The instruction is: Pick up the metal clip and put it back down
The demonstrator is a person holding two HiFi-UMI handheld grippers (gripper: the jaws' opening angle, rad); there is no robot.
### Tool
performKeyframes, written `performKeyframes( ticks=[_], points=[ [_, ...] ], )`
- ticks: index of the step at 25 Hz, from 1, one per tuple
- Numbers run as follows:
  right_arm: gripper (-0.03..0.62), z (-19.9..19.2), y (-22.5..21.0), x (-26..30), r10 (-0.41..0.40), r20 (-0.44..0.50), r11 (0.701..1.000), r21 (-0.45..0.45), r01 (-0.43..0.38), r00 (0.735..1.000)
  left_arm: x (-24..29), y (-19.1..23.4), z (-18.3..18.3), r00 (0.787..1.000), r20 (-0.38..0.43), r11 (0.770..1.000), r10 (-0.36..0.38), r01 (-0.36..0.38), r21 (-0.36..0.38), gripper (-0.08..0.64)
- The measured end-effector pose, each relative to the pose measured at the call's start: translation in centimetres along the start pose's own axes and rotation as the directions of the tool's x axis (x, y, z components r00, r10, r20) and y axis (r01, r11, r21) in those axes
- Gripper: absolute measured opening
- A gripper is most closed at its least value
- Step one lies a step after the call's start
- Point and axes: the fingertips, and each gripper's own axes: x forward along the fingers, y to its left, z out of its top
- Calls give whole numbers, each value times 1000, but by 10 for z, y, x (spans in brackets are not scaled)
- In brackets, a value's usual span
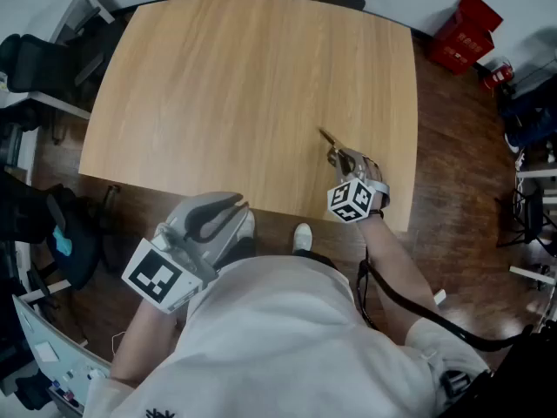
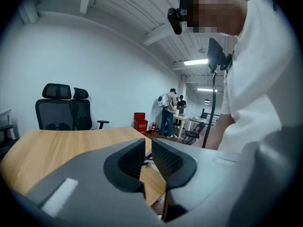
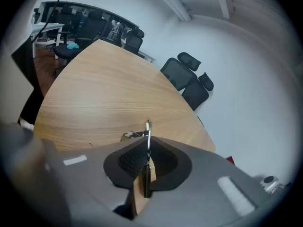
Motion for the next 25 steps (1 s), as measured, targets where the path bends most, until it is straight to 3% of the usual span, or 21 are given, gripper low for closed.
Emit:
performKeyframes(
  ticks=[6, 10, 16, 25],
  points=[
    [9, 15, -10, -16, 13, -14, 994, 110, -11, 1000, -8, 36, 3, 999, 24, 1000, -31, 31, 4, 41],
    [9, 28, -16, -55, 2, -3, 989, 149, -1, 1000, -13, 57, -1, 998, 42, 999, -49, 48, 3, 41],
    [9, 69, -23, -114, -27, 44, 978, 209, 17, 999, -28, 86, -2, 994, 63, 996, -85, 84, 27, 41],
    [9, 147, -11, -219, -22, 131, 974, 228, -9, 991, -40, 90, -19, 981, 56, 981, -188, 185, 55, 41]
  ],
)
